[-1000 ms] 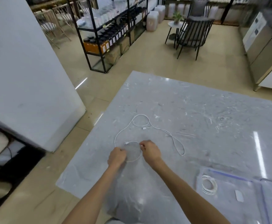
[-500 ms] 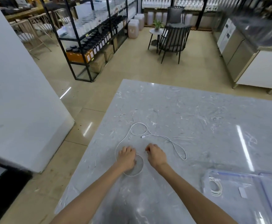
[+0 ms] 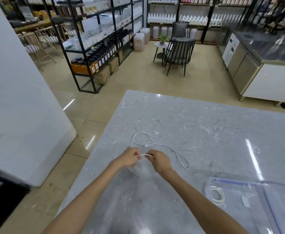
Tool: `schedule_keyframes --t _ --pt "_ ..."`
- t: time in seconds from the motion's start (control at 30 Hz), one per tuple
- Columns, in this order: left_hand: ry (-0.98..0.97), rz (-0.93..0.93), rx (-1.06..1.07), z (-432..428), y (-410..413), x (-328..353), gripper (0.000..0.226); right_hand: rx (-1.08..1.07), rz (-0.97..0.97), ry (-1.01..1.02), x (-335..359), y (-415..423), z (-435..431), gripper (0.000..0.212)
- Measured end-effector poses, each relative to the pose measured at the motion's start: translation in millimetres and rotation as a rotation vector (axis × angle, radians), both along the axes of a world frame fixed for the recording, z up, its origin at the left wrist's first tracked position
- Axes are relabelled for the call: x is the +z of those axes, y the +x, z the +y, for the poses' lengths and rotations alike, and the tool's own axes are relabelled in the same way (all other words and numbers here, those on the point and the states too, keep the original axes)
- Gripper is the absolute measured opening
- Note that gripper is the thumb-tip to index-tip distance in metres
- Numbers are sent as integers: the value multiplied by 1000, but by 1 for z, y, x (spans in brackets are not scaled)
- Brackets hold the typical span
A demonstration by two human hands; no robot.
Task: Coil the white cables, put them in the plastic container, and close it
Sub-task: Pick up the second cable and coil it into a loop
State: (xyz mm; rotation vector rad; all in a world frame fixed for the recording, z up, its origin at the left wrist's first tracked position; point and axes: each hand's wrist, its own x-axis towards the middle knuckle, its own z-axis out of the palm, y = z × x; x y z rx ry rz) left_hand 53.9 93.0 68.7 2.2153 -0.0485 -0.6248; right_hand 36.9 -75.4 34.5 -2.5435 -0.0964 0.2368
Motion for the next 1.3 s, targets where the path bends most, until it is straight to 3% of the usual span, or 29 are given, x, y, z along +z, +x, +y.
schedule_keyframes --t 0.17,0.27,0.33,0.43,0.53,0.6,0.7,0.87,0.93,1.07,1.23,1.3 --pt "-300 195 89 -3 8 26 13 155 58 170 44 15 -25 22" --pt "-507 185 186 -17 12 35 16 137 168 385 55 6 -38 11" --pt "-658 211 259 -27 16 39 22 138 239 425 52 -1 -47 12" --pt "-827 319 312 -33 25 47 22 -19 112 514 45 -5 -59 18" --pt "-791 342 30 -31 22 56 17 -304 -178 674 52 0 -73 14" --pt "-780 352 -216 -31 17 67 20 -351 -277 610 63 4 -81 17" --pt "-834 346 -396 -43 13 90 27 -260 -327 463 85 6 -84 28" --pt "-1067 370 -526 -80 20 148 32 -167 -209 596 131 14 -61 31" --pt "-1111 301 -466 -92 36 180 36 -122 -203 513 147 14 -53 36" --pt "-1107 128 -223 -103 76 235 41 -52 -315 409 181 3 -52 21" --pt "-689 -375 -423 -113 86 265 31 91 -506 147 266 -18 -81 16" --pt "-675 -493 -502 -123 72 272 31 72 -681 59 311 -22 -97 20"
